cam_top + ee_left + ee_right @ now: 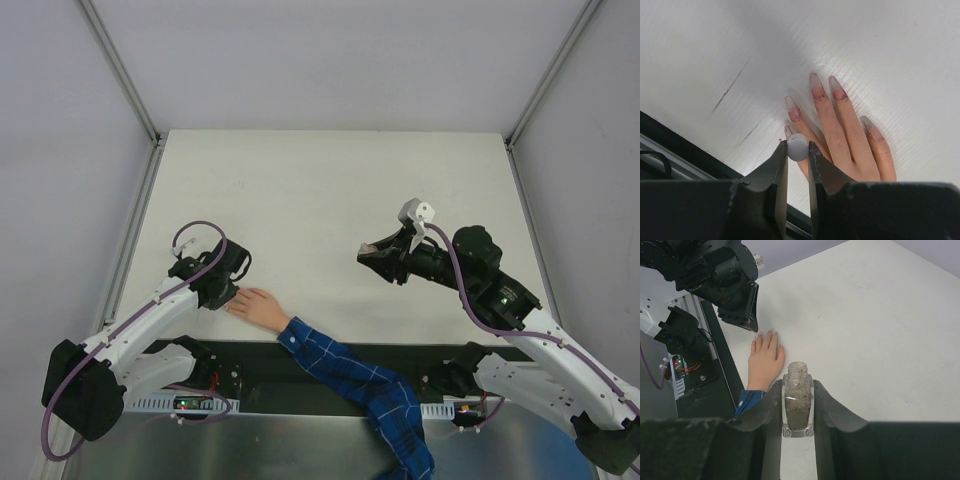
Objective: Paint the nails
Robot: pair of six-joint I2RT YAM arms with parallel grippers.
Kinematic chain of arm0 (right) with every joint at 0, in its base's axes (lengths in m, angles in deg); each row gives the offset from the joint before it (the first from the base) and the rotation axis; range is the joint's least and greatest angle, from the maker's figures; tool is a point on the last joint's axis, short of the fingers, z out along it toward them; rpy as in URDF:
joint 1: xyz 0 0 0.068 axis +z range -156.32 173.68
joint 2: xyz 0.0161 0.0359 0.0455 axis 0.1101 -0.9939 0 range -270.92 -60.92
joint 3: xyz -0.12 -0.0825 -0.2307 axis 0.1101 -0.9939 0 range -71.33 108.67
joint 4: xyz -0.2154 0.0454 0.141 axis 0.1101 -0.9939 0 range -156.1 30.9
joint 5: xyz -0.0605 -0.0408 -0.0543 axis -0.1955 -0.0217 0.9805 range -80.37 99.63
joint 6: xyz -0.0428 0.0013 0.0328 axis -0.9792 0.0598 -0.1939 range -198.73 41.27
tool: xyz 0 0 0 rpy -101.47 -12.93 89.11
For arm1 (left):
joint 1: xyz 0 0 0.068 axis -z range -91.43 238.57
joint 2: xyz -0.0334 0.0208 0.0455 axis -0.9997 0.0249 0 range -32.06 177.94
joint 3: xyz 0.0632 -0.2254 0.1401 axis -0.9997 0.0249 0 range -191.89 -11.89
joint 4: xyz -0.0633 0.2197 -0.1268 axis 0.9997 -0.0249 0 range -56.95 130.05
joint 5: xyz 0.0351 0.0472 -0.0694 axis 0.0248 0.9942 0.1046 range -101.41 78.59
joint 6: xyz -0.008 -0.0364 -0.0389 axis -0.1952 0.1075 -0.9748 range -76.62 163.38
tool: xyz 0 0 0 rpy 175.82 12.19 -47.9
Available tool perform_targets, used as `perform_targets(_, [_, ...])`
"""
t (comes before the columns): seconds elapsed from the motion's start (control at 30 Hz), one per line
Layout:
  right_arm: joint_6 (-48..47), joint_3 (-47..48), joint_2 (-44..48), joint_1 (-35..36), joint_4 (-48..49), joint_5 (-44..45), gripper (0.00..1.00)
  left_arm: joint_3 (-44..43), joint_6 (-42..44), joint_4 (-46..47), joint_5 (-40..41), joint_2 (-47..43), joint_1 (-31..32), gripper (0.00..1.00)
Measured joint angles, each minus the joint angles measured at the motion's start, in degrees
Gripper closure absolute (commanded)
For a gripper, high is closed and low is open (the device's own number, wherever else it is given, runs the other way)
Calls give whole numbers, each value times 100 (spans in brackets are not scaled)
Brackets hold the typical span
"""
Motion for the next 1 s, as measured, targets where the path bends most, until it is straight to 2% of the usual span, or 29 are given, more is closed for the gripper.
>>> perform_targets(1.0, [15, 0, -28, -31, 4, -28, 100, 72, -4, -188, 0, -258, 0, 100])
